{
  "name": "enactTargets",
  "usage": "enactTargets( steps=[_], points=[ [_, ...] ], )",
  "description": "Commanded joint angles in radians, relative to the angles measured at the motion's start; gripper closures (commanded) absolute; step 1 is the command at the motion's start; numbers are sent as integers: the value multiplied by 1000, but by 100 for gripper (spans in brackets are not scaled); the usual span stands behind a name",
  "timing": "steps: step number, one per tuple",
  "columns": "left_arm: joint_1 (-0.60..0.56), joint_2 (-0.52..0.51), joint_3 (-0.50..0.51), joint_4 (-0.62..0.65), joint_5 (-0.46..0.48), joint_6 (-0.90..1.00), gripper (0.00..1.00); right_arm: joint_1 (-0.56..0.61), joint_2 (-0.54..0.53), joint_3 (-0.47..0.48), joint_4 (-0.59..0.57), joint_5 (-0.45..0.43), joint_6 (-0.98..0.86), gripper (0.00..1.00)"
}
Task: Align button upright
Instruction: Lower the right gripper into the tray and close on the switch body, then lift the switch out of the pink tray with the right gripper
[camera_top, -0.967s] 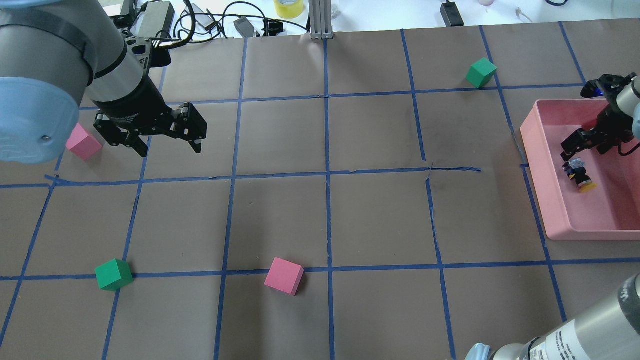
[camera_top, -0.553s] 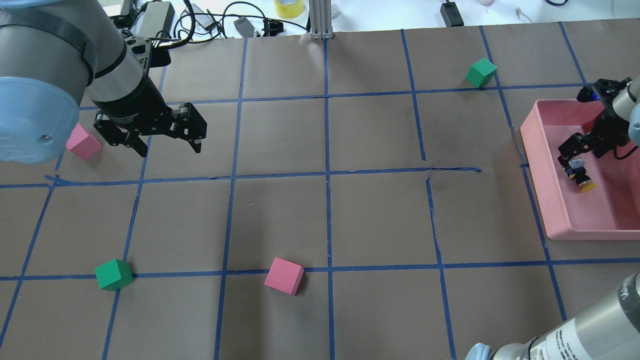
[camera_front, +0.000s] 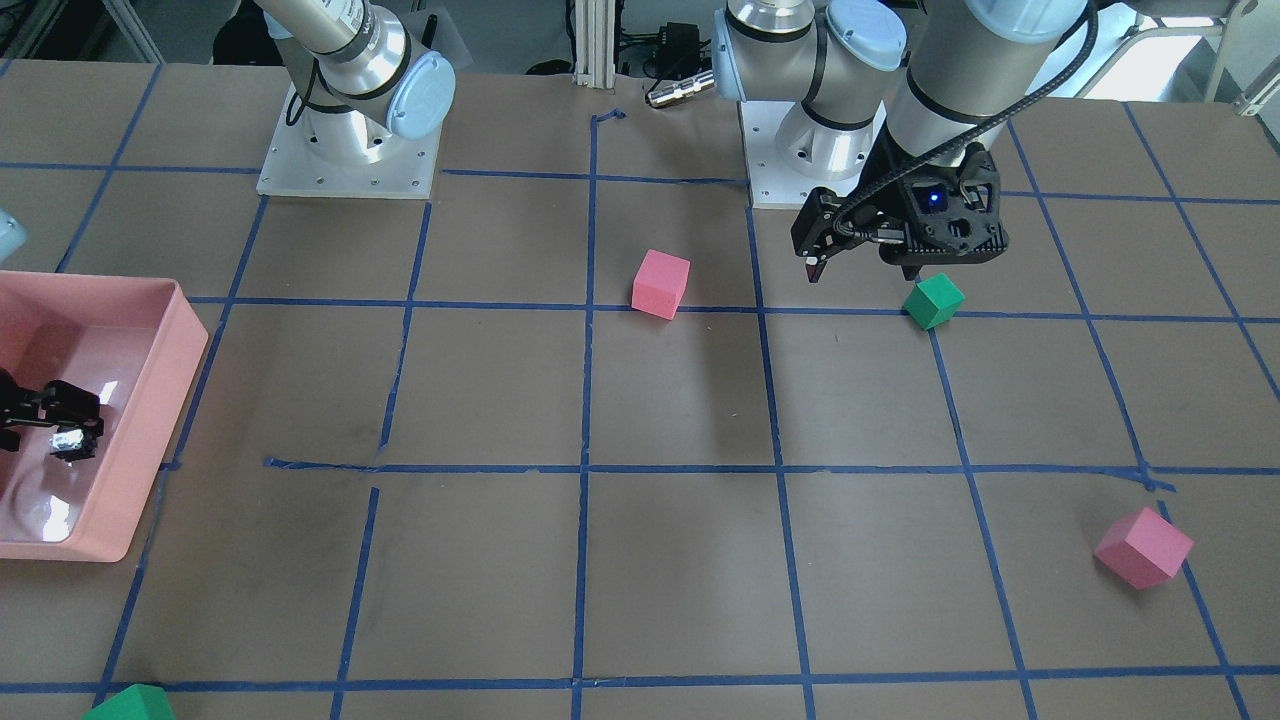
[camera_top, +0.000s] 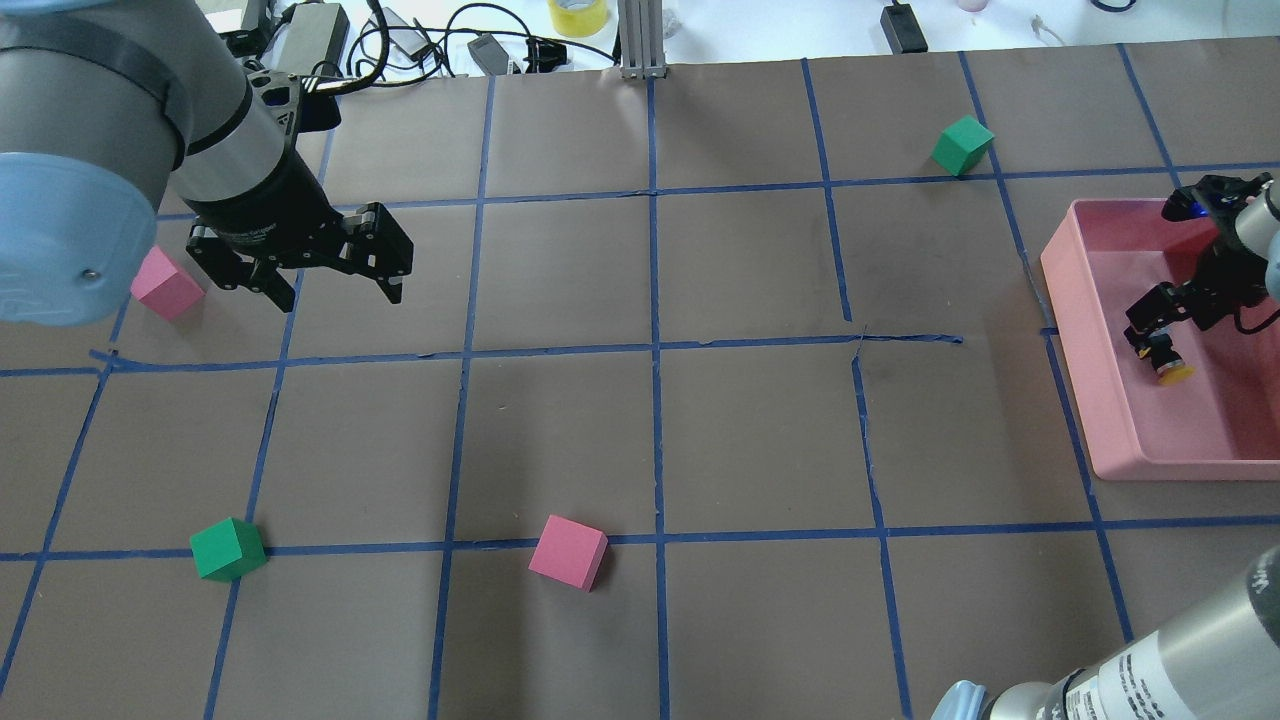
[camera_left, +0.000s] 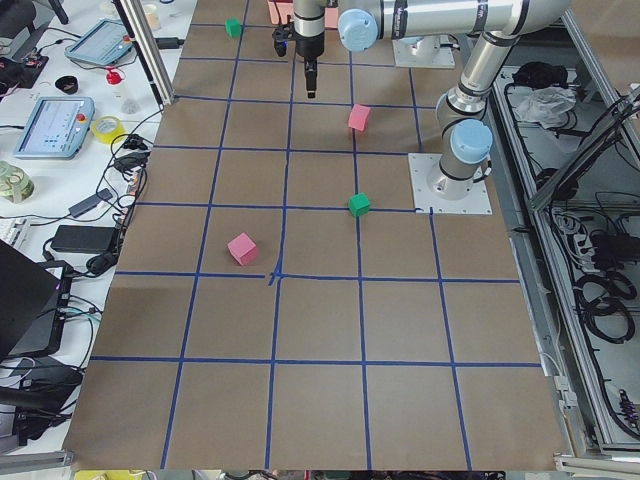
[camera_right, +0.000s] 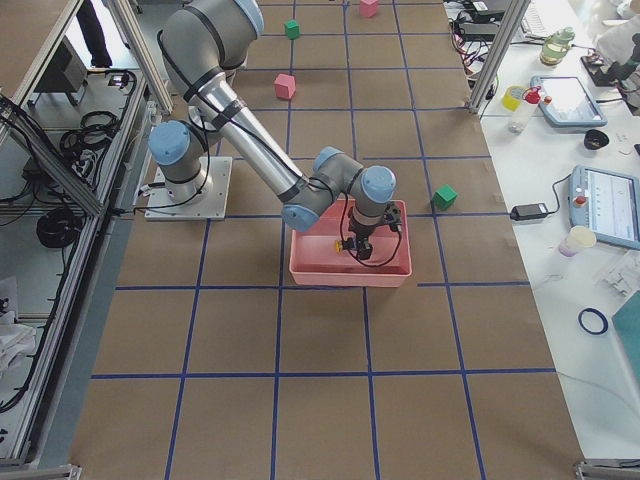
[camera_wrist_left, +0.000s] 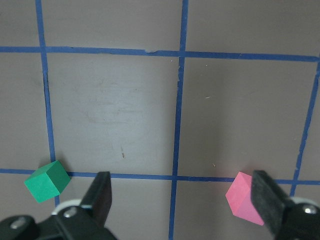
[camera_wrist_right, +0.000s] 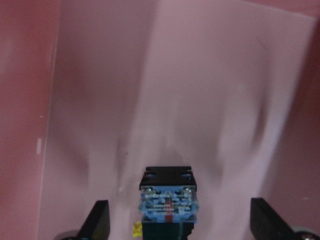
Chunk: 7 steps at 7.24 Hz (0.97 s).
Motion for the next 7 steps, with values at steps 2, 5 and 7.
enactTargets(
  steps=[2, 5, 7],
  points=[
    [0, 2, 1, -1, 0, 0, 0, -5, 0, 38, -36, 8, -6, 0],
    [2, 3, -1, -1, 2, 2, 0, -4, 0, 42, -43, -14, -17, 43],
    [2, 3, -1, -3, 2, 2, 0, -4, 0, 42, -34, -14, -17, 88]
  ],
)
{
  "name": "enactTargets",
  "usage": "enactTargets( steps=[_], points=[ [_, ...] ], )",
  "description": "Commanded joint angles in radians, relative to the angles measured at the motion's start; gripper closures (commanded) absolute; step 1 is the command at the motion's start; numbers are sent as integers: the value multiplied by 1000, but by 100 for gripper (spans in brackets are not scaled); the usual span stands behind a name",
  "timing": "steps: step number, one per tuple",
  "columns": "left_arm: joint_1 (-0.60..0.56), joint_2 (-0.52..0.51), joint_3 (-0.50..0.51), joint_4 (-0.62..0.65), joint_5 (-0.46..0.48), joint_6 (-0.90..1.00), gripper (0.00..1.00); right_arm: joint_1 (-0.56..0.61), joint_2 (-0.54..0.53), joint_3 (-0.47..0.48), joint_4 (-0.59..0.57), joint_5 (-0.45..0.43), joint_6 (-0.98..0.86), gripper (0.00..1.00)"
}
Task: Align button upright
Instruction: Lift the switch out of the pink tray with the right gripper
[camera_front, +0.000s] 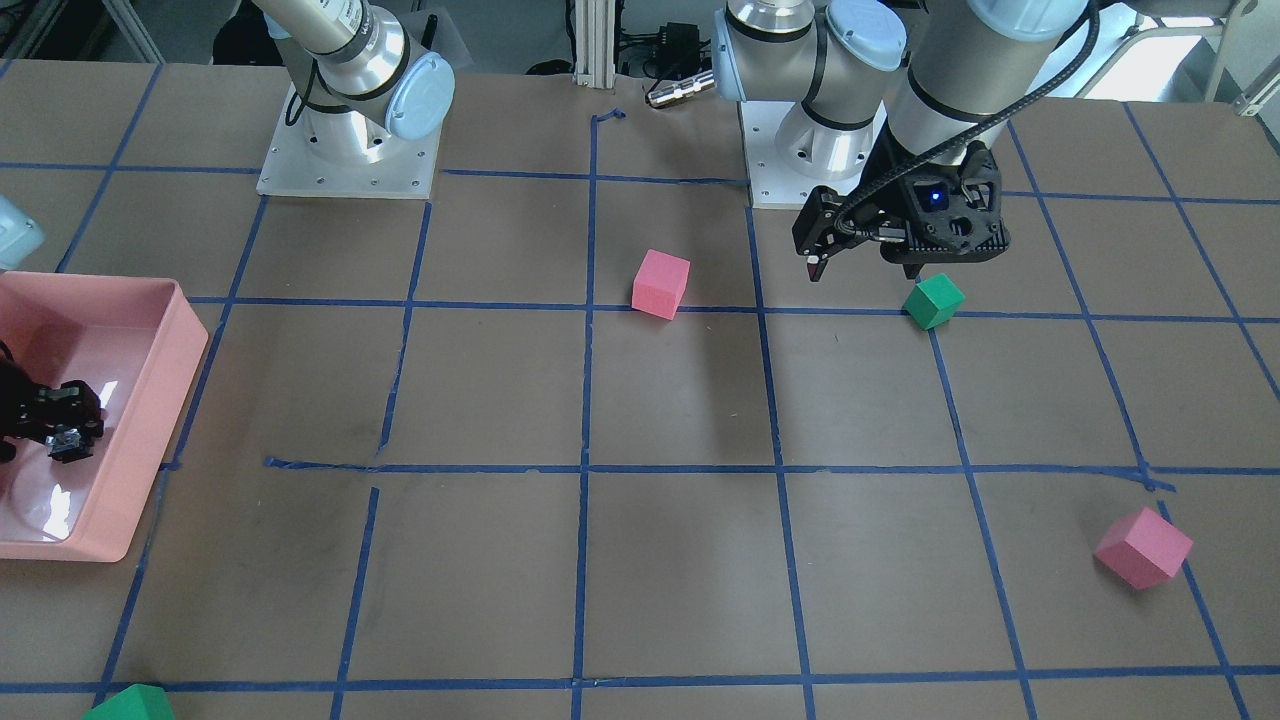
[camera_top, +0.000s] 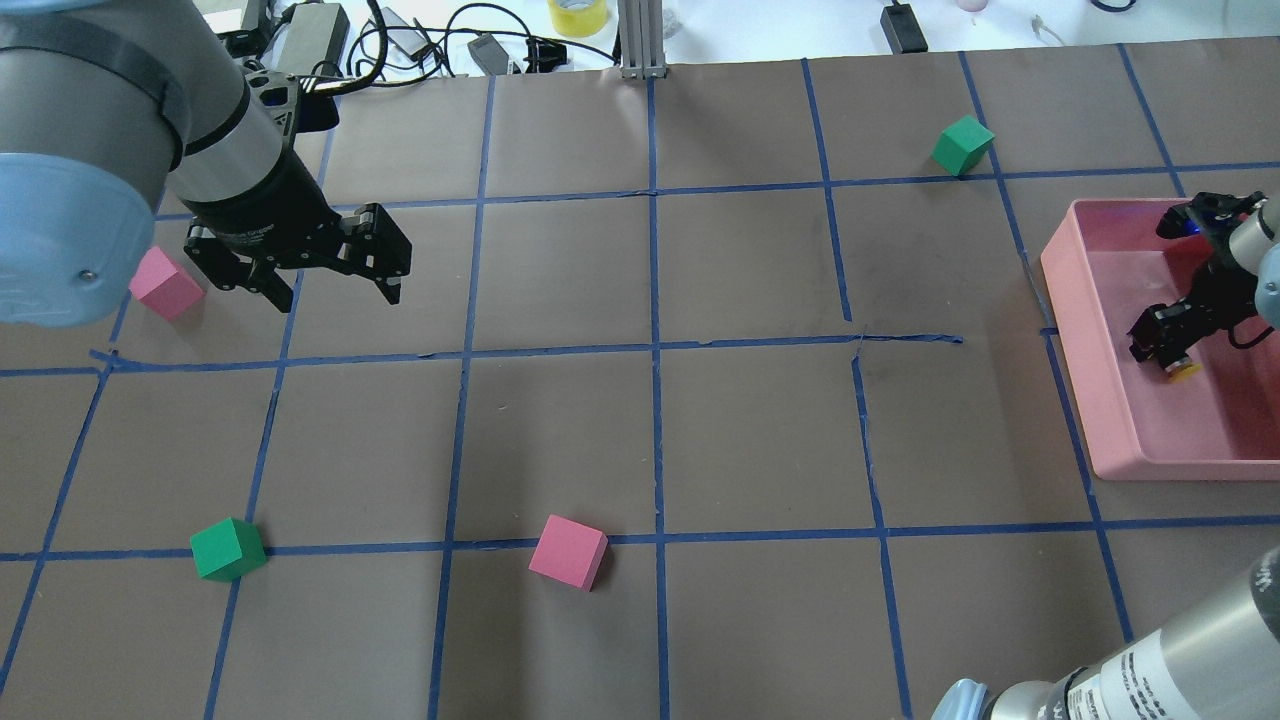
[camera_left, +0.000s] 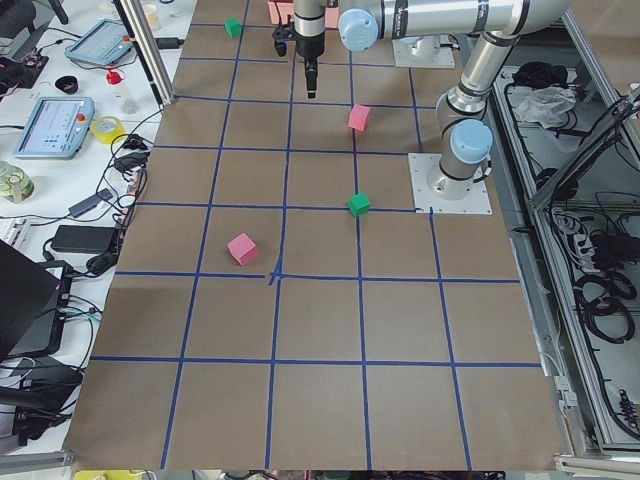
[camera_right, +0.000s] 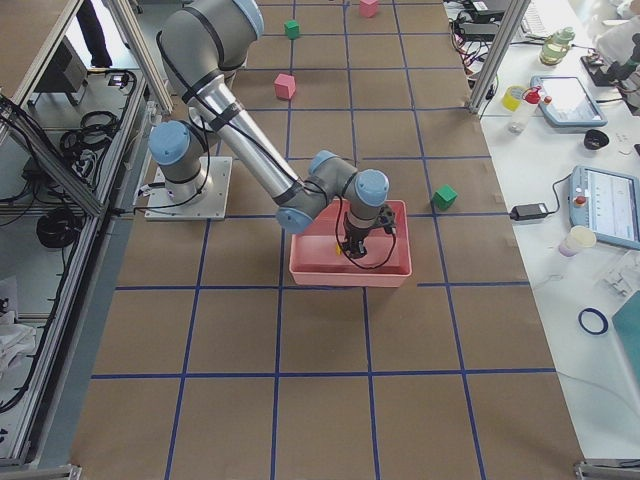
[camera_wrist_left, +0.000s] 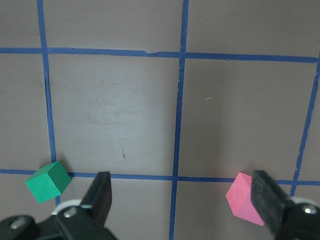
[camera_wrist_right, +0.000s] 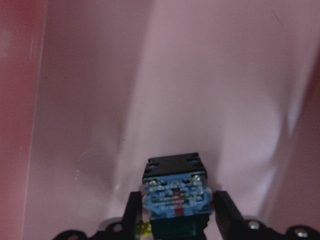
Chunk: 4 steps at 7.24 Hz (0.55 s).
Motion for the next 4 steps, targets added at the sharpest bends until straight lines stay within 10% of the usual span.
enactTargets(
  steps=[1, 4],
  points=[
    [0, 1, 0, -1, 0, 0, 0, -1, 0, 0, 11, -1, 4, 95],
    [0, 1, 0, -1, 0, 0, 0, -1, -49, -20, 23, 2, 14, 100]
  ],
)
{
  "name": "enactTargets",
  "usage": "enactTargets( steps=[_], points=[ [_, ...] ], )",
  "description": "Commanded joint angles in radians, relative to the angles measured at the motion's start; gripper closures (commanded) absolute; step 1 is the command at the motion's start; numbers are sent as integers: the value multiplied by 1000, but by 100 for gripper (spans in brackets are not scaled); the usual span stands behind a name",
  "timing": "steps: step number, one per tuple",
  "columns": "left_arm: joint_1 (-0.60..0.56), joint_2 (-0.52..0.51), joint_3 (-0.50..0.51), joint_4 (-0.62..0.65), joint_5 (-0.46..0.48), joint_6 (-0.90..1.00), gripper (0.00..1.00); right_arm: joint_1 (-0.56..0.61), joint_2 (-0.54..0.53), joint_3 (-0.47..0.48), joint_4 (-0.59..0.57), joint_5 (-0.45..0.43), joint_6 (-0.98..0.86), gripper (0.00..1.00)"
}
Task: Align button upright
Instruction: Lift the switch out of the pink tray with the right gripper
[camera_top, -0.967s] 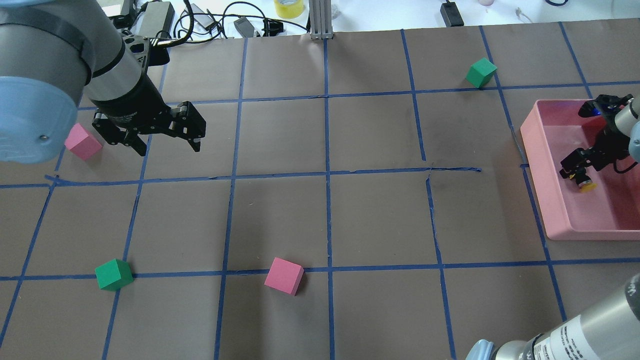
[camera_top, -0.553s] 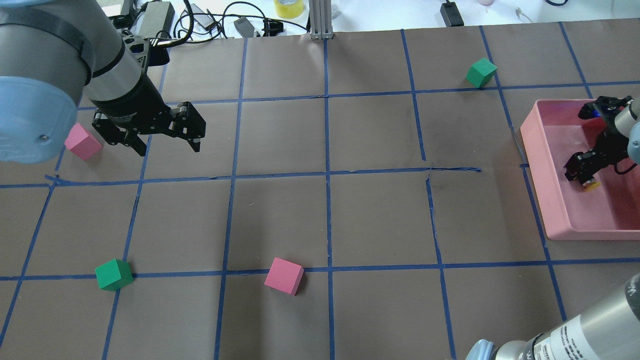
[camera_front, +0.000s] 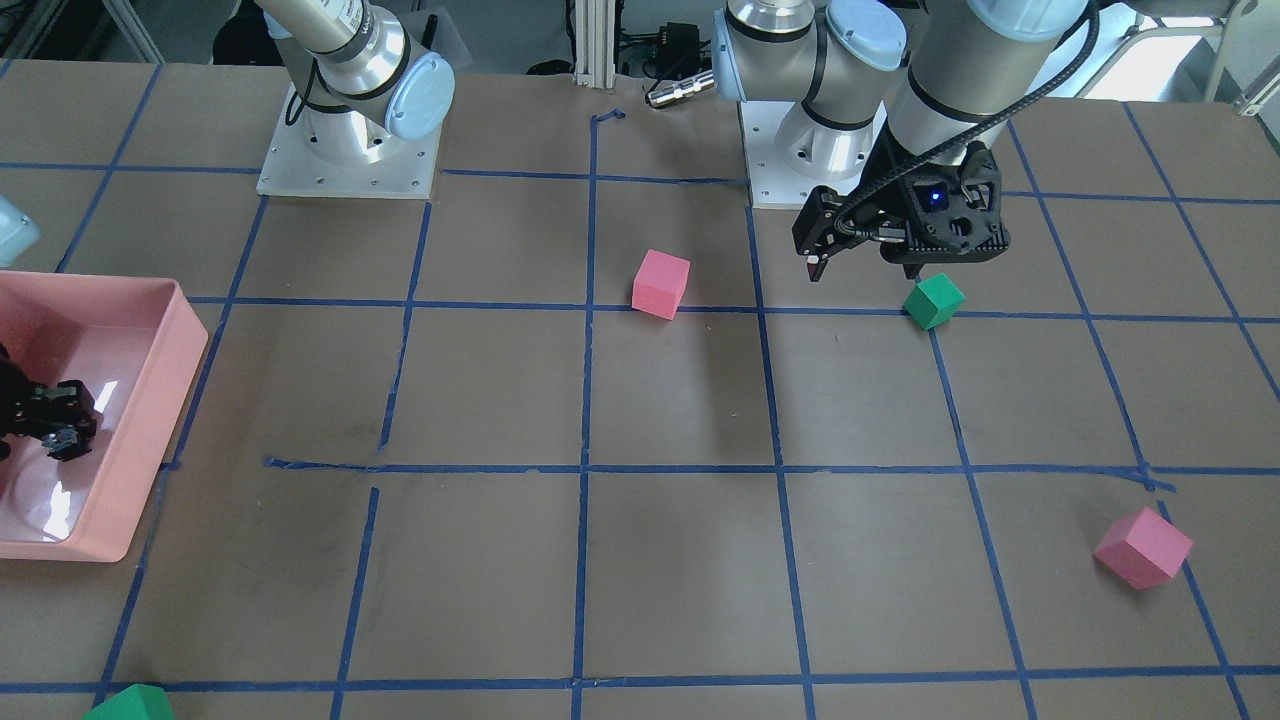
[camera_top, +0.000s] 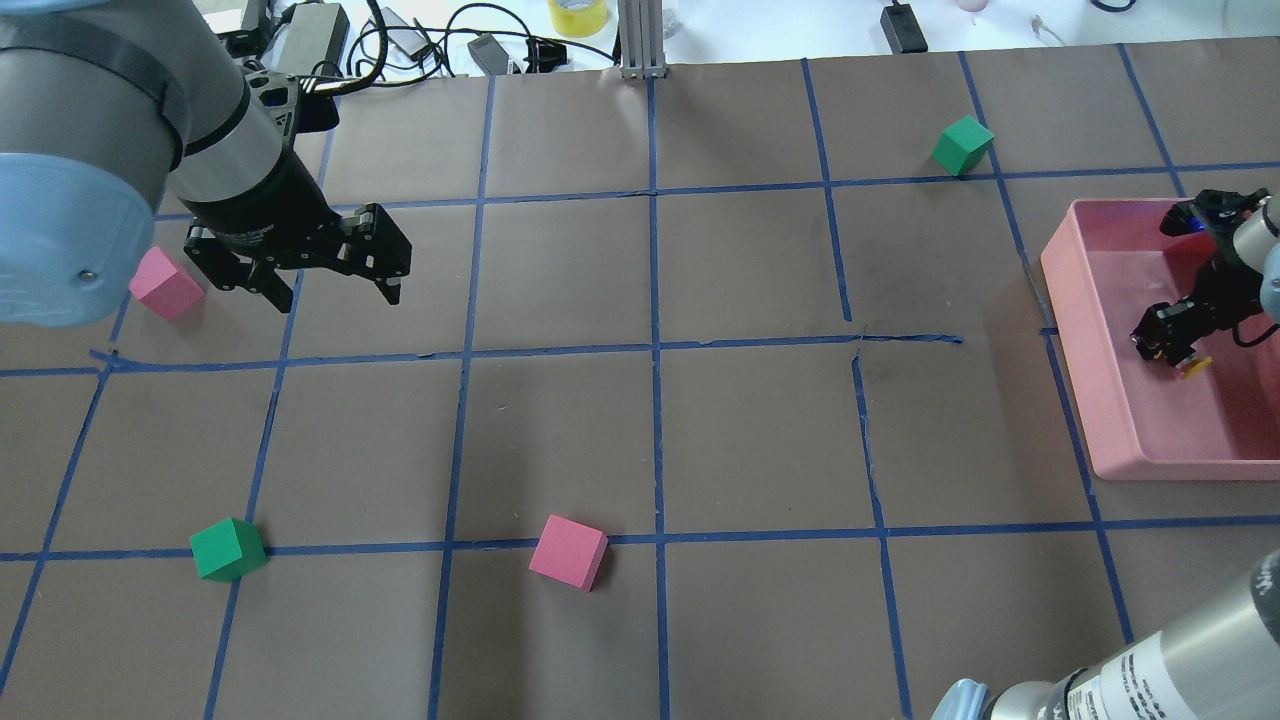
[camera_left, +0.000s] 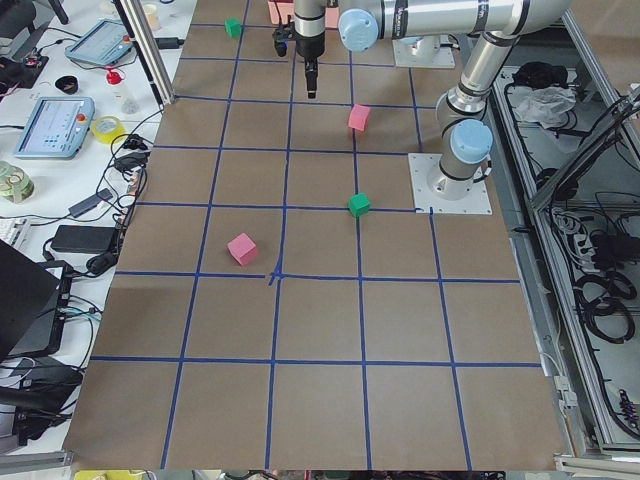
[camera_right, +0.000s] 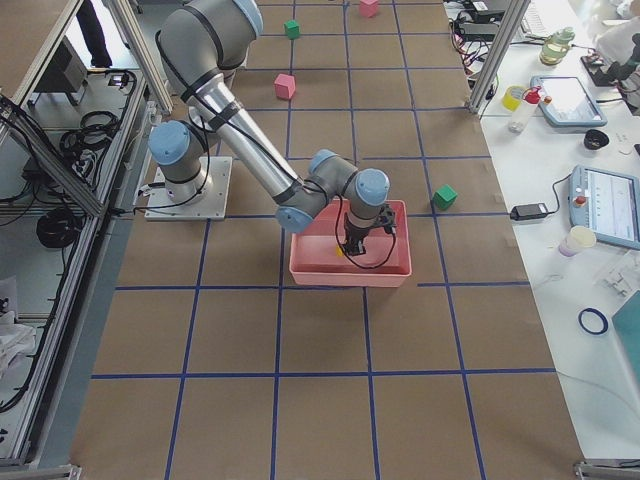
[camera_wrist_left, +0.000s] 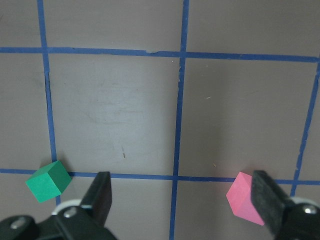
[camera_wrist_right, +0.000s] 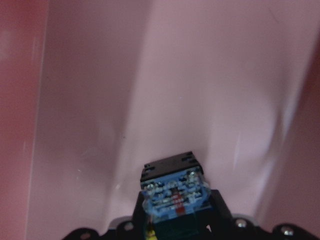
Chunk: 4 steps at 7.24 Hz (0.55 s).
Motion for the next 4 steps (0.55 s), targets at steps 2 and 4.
enactTargets(
  steps=[2, 4],
  points=[
    [0, 1, 0, 0, 2, 0, 0, 18, -151, -27, 96, 17, 11, 100],
    [0, 1, 0, 0, 2, 0, 0, 110, -182, -215, 317, 15, 115, 100]
  ],
)
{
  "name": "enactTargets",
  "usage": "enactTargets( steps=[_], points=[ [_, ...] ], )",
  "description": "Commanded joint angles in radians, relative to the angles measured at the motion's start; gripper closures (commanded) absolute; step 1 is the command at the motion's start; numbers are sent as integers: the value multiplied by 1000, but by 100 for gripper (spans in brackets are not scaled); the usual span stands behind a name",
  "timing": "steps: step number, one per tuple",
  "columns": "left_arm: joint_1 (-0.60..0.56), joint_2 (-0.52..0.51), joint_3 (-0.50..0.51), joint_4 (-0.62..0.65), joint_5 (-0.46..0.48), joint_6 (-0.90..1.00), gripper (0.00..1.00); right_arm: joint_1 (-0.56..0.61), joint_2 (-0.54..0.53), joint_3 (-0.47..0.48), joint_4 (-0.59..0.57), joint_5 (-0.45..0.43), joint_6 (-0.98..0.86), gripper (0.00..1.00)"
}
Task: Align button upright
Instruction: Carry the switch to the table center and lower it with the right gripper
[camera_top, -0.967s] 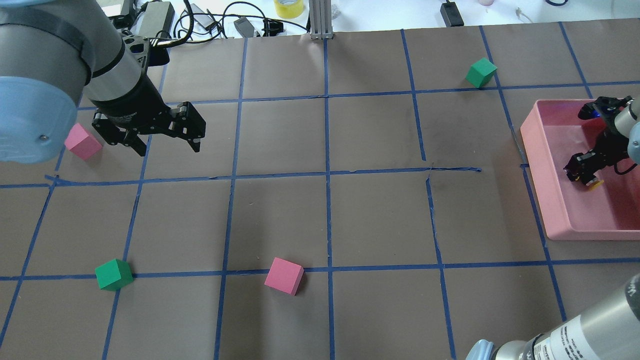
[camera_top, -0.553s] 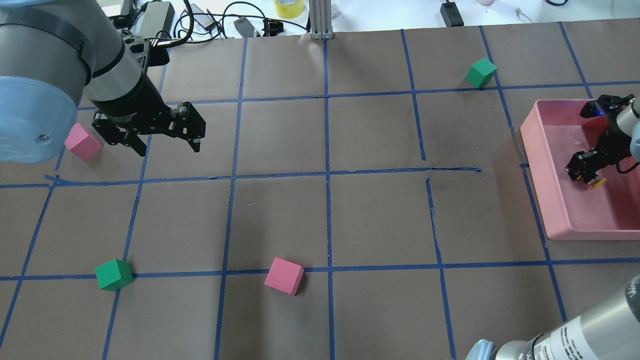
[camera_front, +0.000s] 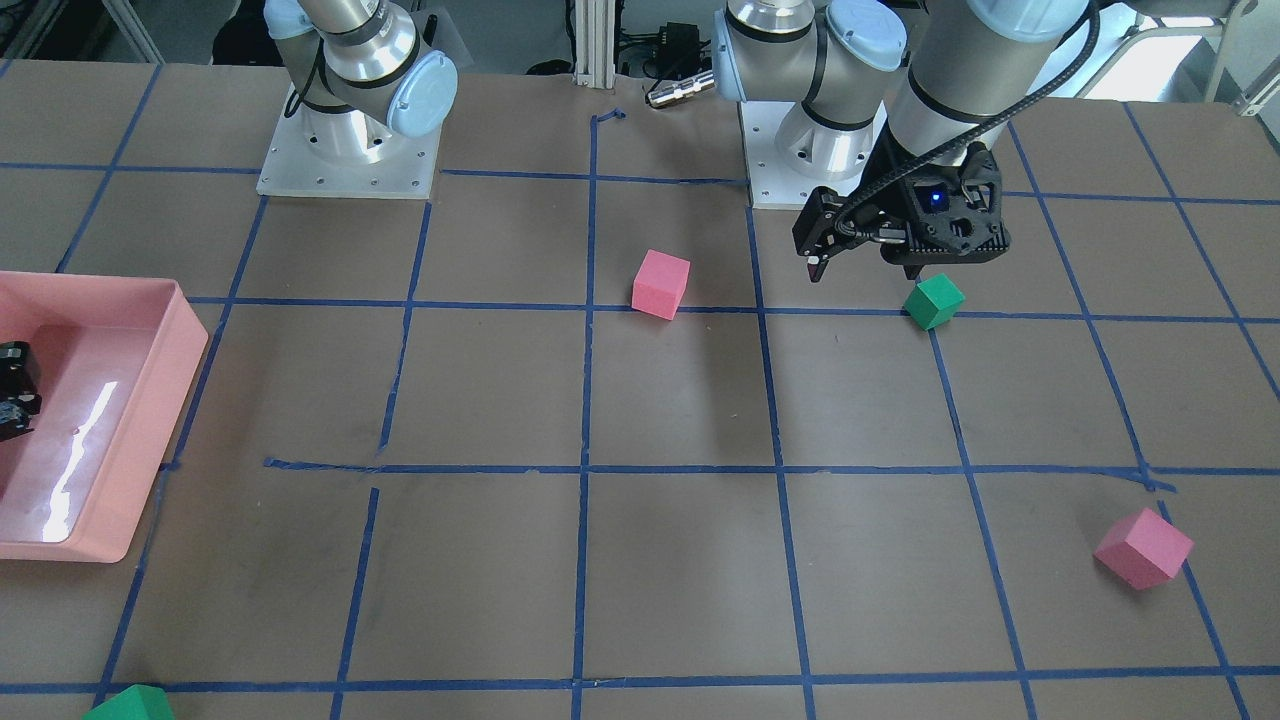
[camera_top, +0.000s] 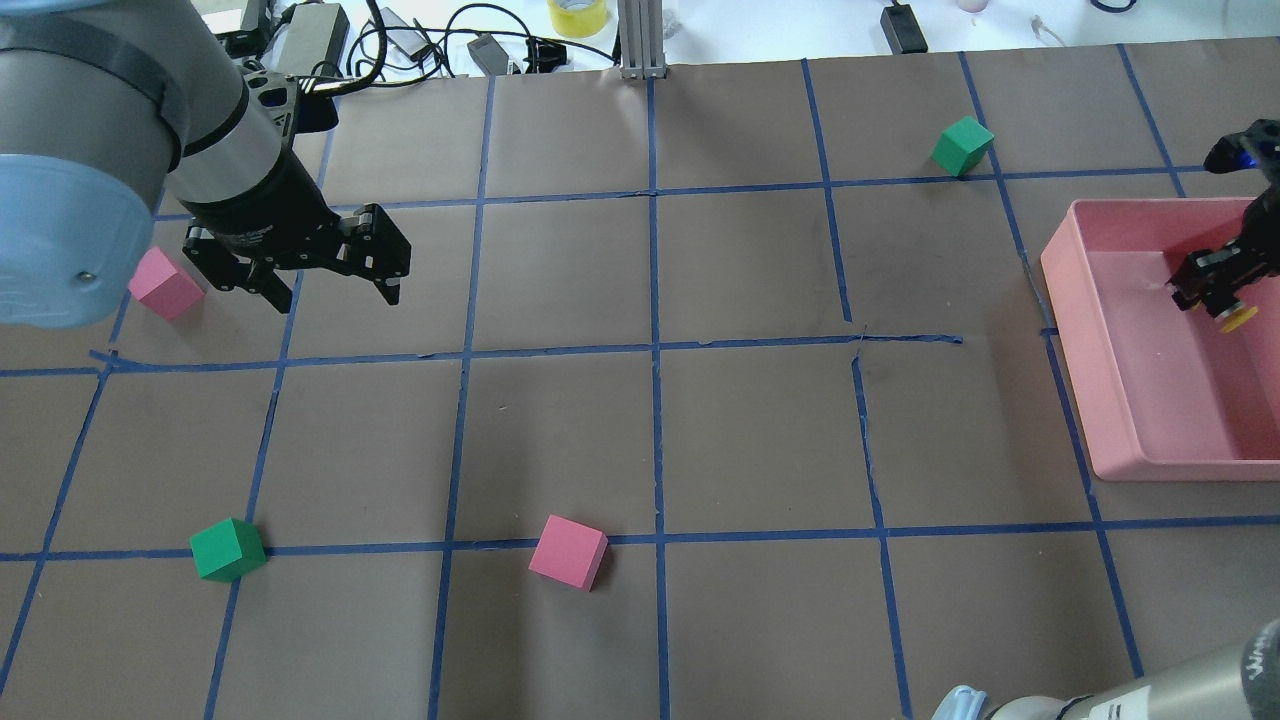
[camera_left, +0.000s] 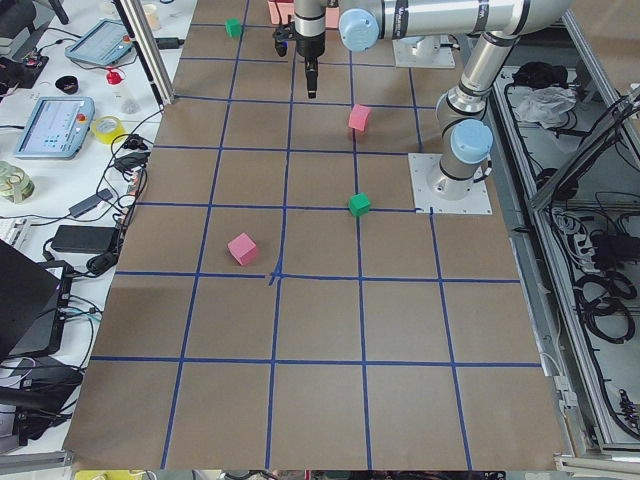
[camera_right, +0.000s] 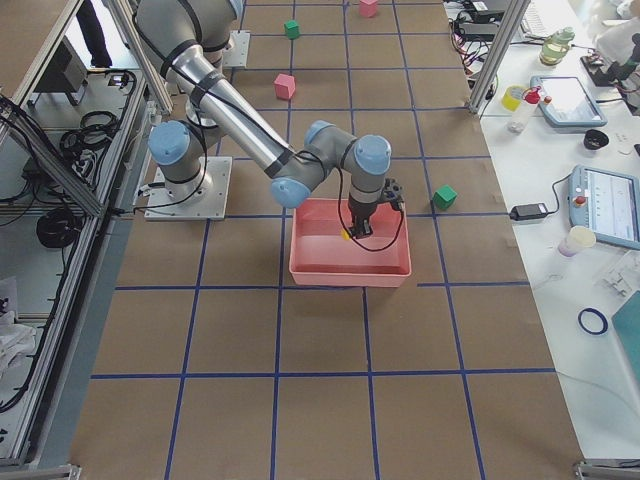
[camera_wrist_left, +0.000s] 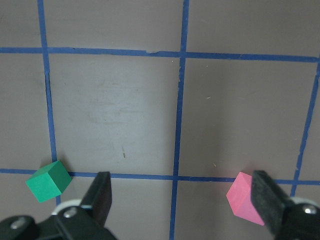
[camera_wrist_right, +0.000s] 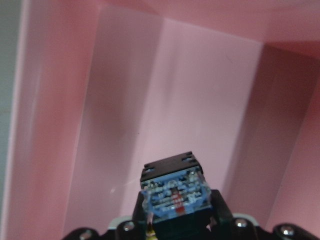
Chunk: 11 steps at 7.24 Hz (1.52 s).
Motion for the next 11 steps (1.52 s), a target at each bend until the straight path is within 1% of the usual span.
enactTargets(
  steps=[1, 2, 4, 5, 6, 7, 8, 10, 11],
  points=[
    [0, 0, -2, 0, -1, 0, 0, 134, -20, -194, 243, 4, 186, 100],
    [0, 0, 0, 0, 1, 0, 0, 251, -20, -196, 237, 5, 302, 100],
    [0, 0, 0, 0, 1, 0, 0, 472, -7, -193, 237, 9, 629, 100],
    [2, 1, 0, 0, 1, 0, 0, 569, -1, -193, 219, 11, 760, 100],
    [3, 1, 2, 0, 1, 0, 0, 646, 28, -191, 164, 33, 910, 100],
    [14, 1, 3, 2, -1, 0, 0, 738, 85, -176, 88, 82, 1077, 100],
    [18, 3, 2, 2, -1, 0, 0, 822, 140, -156, -51, 86, 1190, 100],
    [18, 3, 2, 2, -1, 0, 0, 925, 248, -153, -152, 81, 1348, 100],
    [18, 3, 2, 0, 1, 0, 0, 952, 271, -150, -181, 72, 1359, 100]
  ],
)
